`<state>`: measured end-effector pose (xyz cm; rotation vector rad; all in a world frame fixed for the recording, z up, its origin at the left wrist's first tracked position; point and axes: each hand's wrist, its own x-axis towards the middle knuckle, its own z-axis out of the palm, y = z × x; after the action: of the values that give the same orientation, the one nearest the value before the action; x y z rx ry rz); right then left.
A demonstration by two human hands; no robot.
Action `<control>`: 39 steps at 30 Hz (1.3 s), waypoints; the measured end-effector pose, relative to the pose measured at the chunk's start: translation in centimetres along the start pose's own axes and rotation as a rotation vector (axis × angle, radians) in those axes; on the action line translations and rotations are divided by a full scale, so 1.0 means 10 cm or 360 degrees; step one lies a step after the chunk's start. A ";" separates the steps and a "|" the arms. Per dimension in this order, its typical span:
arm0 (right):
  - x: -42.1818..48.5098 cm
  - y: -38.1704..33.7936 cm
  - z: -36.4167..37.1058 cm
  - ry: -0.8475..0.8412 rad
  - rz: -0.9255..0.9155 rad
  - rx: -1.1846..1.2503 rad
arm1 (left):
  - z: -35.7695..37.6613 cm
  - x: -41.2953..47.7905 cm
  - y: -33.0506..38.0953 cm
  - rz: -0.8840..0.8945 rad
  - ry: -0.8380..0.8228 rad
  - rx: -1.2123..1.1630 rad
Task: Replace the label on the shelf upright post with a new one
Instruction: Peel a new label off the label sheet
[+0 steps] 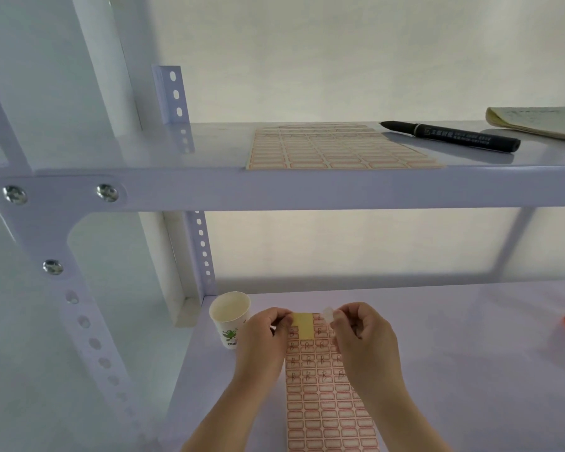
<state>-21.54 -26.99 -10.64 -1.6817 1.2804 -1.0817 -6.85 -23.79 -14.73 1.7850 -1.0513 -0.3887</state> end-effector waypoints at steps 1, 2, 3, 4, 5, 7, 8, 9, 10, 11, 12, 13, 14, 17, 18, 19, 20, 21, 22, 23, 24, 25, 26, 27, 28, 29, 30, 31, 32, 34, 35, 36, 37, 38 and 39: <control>0.01 0.01 -0.01 -0.0001 0.0012 0.0010 | 0.02 0.01 -0.02 -0.0003 -0.0002 0.0091; 0.01 0.02 -0.01 -0.0003 0.0022 0.0018 | 0.04 0.02 -0.05 0.0002 -0.0007 0.0193; 0.01 0.04 -0.02 -0.0005 0.0027 0.0021 | 0.06 0.02 -0.06 0.0014 -0.0015 0.0281; 0.01 0.04 -0.02 -0.0007 0.0025 0.0017 | 0.07 0.00 -0.07 0.0027 -0.0021 0.0336; 0.01 0.05 -0.02 -0.0008 0.0021 0.0010 | 0.07 -0.02 -0.04 0.0040 -0.0023 0.0354; 0.01 0.05 -0.01 -0.0003 0.0003 -0.0008 | 0.04 -0.10 0.06 0.0092 -0.0026 0.0304; 0.00 0.04 -0.01 0.0003 -0.0018 -0.0021 | 0.02 -0.14 0.13 0.0124 -0.0024 0.0243; -0.01 0.03 0.00 0.0019 -0.0050 -0.0035 | -0.02 -0.19 0.21 0.0145 -0.0017 0.0153; -0.04 0.00 0.01 0.0049 -0.0094 -0.0046 | -0.06 -0.24 0.29 0.0145 -0.0010 0.0044; -0.08 -0.02 0.03 0.0096 -0.0156 -0.0059 | -0.10 -0.28 0.37 0.0130 -0.0006 -0.0074; -0.12 -0.05 0.04 0.0159 -0.0244 -0.0086 | -0.15 -0.32 0.44 0.0099 -0.0010 -0.0198; -0.16 -0.07 0.06 0.0231 -0.0355 -0.0132 | -0.19 -0.36 0.49 0.0063 -0.0024 -0.0333; -0.20 -0.09 0.08 0.0297 -0.0476 -0.0190 | -0.24 -0.39 0.54 0.0022 -0.0040 -0.0465; -0.30 -0.14 0.14 0.0441 -0.0823 -0.0351 | -0.39 -0.46 0.65 -0.0100 -0.0105 -0.0784; -0.34 -0.16 0.16 0.0488 -0.0916 -0.0398 | -0.44 -0.49 0.67 -0.0125 -0.0129 -0.0844; -0.38 -0.18 0.17 0.0531 -0.1002 -0.0440 | -0.49 -0.53 0.68 -0.0136 -0.0141 -0.0880; -0.41 -0.20 0.19 0.0565 -0.1083 -0.0472 | -0.54 -0.56 0.69 -0.0135 -0.0143 -0.0891; -0.45 -0.22 0.22 0.0591 -0.1157 -0.0495 | -0.59 -0.59 0.69 -0.0132 -0.0142 -0.0891; -0.48 -0.23 0.24 0.0612 -0.1216 -0.0517 | -0.64 -0.62 0.68 -0.0135 -0.0145 -0.0898; -0.52 -0.24 0.26 0.0628 -0.1262 -0.0539 | -0.69 -0.65 0.68 -0.0144 -0.0155 -0.0918; -0.56 -0.25 0.28 0.0641 -0.1299 -0.0564 | -0.74 -0.67 0.66 -0.0157 -0.0171 -0.0939; -0.61 -0.26 0.31 0.0651 -0.1324 -0.0589 | -0.78 -0.70 0.64 -0.0167 -0.0190 -0.0954; -0.65 -0.26 0.33 0.0659 -0.1339 -0.0607 | -0.82 -0.72 0.61 -0.0171 -0.0210 -0.0954; -0.71 -0.27 0.36 0.0665 -0.1345 -0.0617 | -0.86 -0.74 0.58 -0.0170 -0.0226 -0.0942; -0.77 -0.27 0.38 0.0665 -0.1344 -0.0618 | -0.89 -0.77 0.54 -0.0164 -0.0234 -0.0928; -0.83 -0.28 0.40 0.0657 -0.1341 -0.0614 | -0.92 -0.79 0.51 -0.0157 -0.0236 -0.0913; -0.89 -0.29 0.41 0.0636 -0.1330 -0.0605 | -0.94 -0.81 0.47 -0.0142 -0.0232 -0.0892; -0.95 -0.30 0.41 0.0604 -0.1310 -0.0581 | -0.97 -0.83 0.44 -0.0119 -0.0229 -0.0859; -1.01 -0.31 0.40 0.0567 -0.1273 -0.0523 | -1.00 -0.85 0.42 -0.0088 -0.0231 -0.0818; -1.11 -0.37 0.36 0.0504 -0.1126 -0.0294 | -1.04 -0.89 0.39 -0.0036 -0.0227 -0.0753; -1.15 -0.42 0.33 0.0494 -0.1012 -0.0160 | -1.06 -0.92 0.38 -0.0020 -0.0215 -0.0719; -1.17 -0.47 0.29 0.0495 -0.0884 -0.0044 | -1.07 -0.95 0.38 0.0000 -0.0197 -0.0676; -1.18 -0.51 0.26 0.0488 -0.0754 0.0051 | -1.08 -0.98 0.38 0.0021 -0.0174 -0.0629; -1.18 -0.54 0.23 0.0449 -0.0633 0.0117 | -1.09 -1.01 0.39 0.0038 -0.0145 -0.0589; -1.18 -0.57 0.19 0.0382 -0.0531 0.0155 | -1.10 -1.05 0.41 0.0050 -0.0113 -0.0563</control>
<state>-19.50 -14.14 -8.29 -1.7706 1.0908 -1.5576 -7.51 -9.52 -8.13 1.4468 -0.9898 -0.5840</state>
